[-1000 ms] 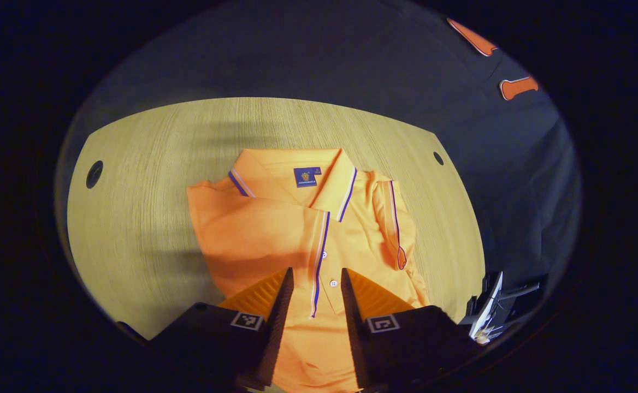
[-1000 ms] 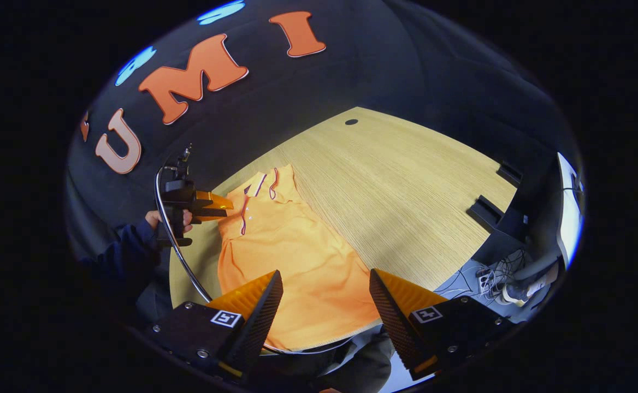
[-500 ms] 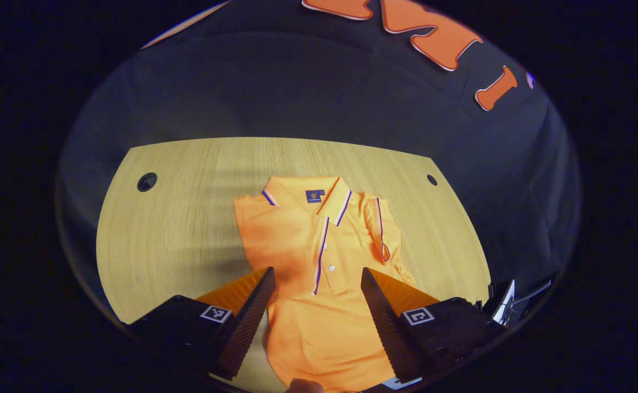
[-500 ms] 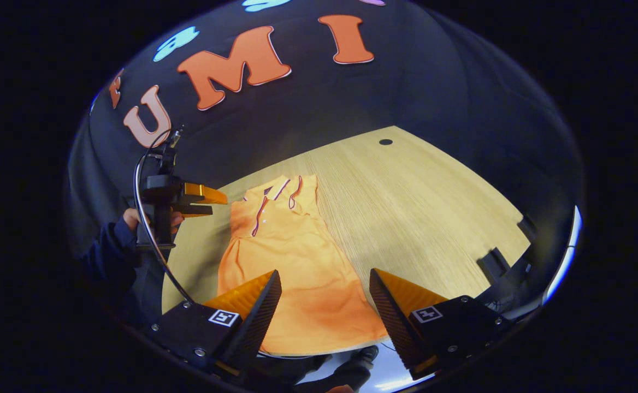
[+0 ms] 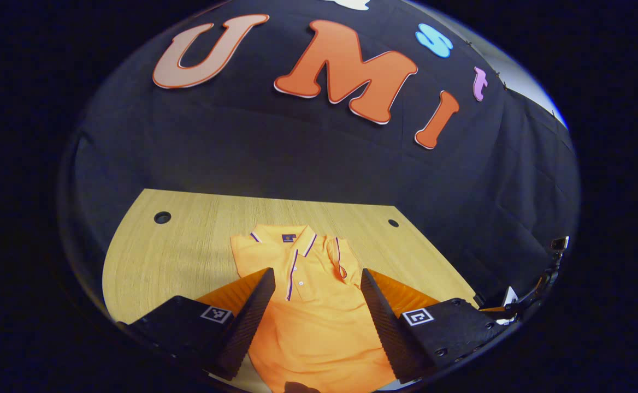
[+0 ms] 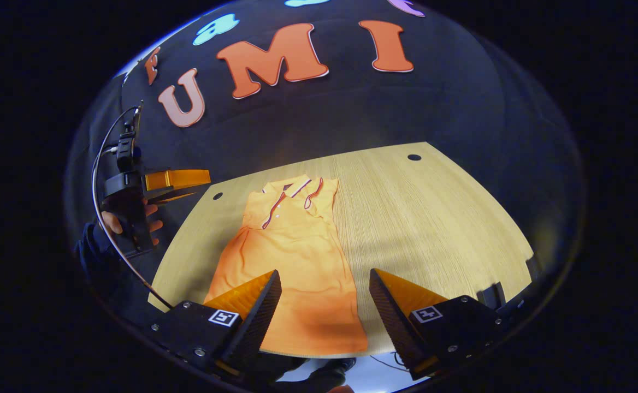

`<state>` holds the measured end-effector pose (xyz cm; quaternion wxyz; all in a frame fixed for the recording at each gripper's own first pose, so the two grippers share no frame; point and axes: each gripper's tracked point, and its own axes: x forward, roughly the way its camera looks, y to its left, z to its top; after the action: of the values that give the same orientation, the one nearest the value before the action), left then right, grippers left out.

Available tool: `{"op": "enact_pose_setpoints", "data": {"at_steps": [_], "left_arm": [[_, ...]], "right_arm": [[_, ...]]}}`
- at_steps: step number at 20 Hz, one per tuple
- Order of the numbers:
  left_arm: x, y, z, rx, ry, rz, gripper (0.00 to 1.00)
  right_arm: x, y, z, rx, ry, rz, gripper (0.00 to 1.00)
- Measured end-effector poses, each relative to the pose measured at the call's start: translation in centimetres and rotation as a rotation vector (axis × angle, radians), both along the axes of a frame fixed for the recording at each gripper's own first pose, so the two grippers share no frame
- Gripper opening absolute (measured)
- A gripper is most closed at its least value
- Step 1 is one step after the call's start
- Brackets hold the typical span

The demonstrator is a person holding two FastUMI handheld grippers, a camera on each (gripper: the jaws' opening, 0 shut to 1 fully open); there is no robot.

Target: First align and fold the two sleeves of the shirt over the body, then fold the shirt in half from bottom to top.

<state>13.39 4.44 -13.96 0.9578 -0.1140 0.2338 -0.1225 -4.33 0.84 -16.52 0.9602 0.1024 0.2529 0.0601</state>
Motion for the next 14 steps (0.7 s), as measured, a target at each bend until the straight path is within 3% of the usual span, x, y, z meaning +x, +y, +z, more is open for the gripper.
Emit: {"op": "enact_pose_setpoints", "data": {"at_steps": [2, 4, 14], "left_arm": [[-1.8, 0.5, 0.5, 0.065, -0.053, 0.048, 0.94], [-4.4, 0.7, 0.0, 0.112, -0.04, 0.078, 0.97], [-16.6, 2.2, -10.9, 0.156, 0.347, 0.203, 0.98]], "right_arm": [[0.1, -0.2, 0.2, -0.021, -0.027, 0.034, 0.99], [0.1, -0.2, -0.1, -0.03, -0.033, 0.067, 0.99], [-3.2, 0.4, -7.1, -0.072, 0.135, 0.225, 0.99]]}}
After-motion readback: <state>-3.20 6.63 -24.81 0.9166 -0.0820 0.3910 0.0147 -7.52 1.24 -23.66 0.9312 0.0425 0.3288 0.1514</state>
